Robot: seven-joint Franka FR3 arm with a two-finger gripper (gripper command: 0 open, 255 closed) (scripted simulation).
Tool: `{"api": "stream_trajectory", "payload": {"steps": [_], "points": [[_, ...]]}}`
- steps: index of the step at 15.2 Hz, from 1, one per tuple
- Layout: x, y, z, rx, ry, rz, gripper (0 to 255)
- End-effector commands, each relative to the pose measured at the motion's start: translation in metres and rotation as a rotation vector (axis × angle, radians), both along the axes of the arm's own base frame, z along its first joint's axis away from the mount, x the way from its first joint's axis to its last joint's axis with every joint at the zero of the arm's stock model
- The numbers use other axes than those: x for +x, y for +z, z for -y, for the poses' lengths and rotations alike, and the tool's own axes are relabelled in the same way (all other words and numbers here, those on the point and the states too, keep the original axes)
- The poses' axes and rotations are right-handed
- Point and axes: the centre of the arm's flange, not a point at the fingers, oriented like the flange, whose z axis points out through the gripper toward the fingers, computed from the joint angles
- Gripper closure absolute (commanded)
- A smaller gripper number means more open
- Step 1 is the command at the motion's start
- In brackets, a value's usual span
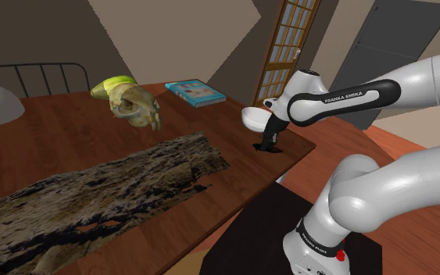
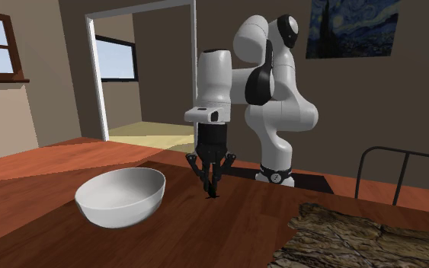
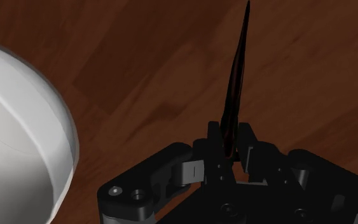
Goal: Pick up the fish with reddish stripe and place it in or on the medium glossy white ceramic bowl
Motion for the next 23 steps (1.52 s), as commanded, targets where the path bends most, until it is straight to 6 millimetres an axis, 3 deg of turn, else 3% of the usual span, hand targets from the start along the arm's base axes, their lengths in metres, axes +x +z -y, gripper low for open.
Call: {"api": "stream_trajectory", "payload": {"steps": [1, 23], "points": [[0.0, 0.0, 0.0, 0.0, 0.0, 0.0, 255], [0.0, 0.111, 0.0, 0.0, 0.0, 0.0, 255]]}}
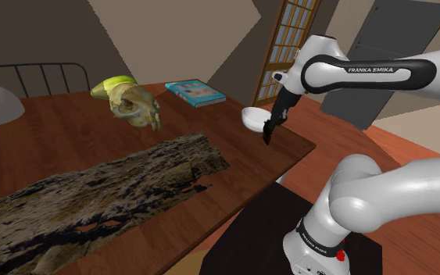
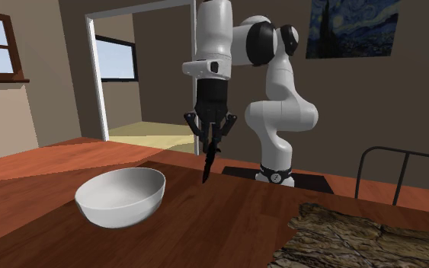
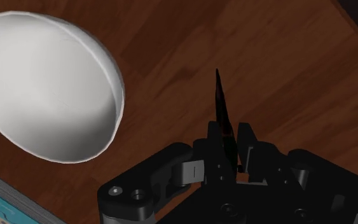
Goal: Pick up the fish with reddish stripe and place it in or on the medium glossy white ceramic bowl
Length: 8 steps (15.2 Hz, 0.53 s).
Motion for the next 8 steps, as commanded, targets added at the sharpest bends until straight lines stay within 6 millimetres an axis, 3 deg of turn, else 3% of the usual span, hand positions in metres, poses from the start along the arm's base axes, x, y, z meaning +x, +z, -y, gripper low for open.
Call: {"api": "stream_trajectory", "payload": {"steps": [1, 6, 8], "points": [[0.0, 0.011, 0.0, 0.0, 0.0, 0.0, 255], [0.0, 0.037, 0.0, 0.0, 0.0, 0.0, 255], [0.017, 0.038, 0.02, 0.0, 0.0, 0.0, 255]]}}
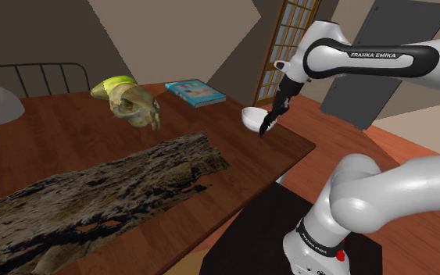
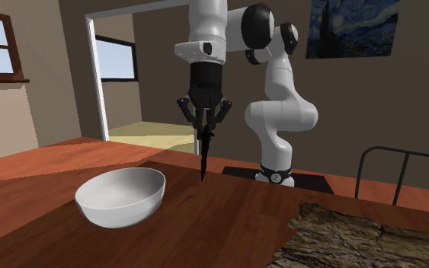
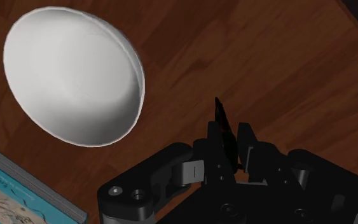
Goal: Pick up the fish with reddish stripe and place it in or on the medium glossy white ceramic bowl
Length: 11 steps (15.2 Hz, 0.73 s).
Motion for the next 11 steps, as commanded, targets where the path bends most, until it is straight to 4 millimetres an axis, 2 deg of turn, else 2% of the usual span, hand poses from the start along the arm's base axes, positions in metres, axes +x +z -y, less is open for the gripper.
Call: {"api": "stream_trajectory", "payload": {"steps": [1, 11], "points": [[0.015, 0.003, 0.018, -0.001, 0.0, 0.0, 255], [0.099, 0.007, 0.12, -0.001, 0.0, 0.0, 255]]}}
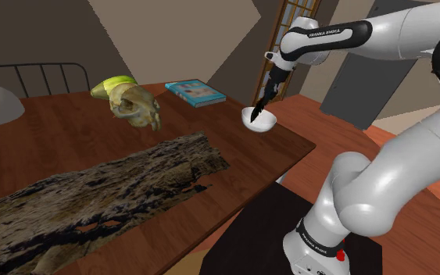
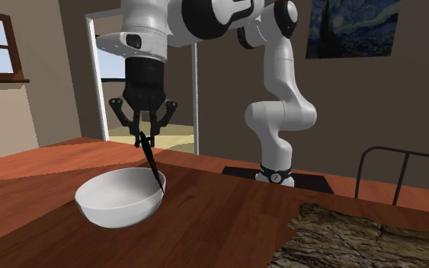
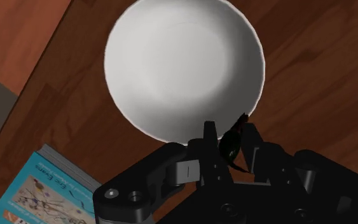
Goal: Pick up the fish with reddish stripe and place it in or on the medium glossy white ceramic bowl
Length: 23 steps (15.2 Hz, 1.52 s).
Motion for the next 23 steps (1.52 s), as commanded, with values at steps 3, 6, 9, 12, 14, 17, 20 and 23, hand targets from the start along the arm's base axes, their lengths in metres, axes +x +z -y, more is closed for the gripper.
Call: {"api": "stream_trajectory", "payload": {"steps": [3, 6, 9, 12, 14, 17, 20, 23], "points": [[0.033, 0.005, 0.042, -0.005, -0.001, 0.001, 255], [0.033, -0.011, 0.042, -0.005, -0.001, 0.001, 255], [0.033, -0.027, 0.042, -0.005, -0.001, 0.001, 255], [0.033, -0.042, 0.042, -0.005, -0.001, 0.001, 255], [0.033, -0.053, 0.042, -0.005, -0.001, 0.001, 255], [0.033, -0.069, 0.042, -0.005, -0.001, 0.001, 255], [0.033, -0.071, 0.042, -0.005, -0.001, 0.001, 255], [0.033, -0.071, 0.042, -0.005, -0.001, 0.001, 255]]}}
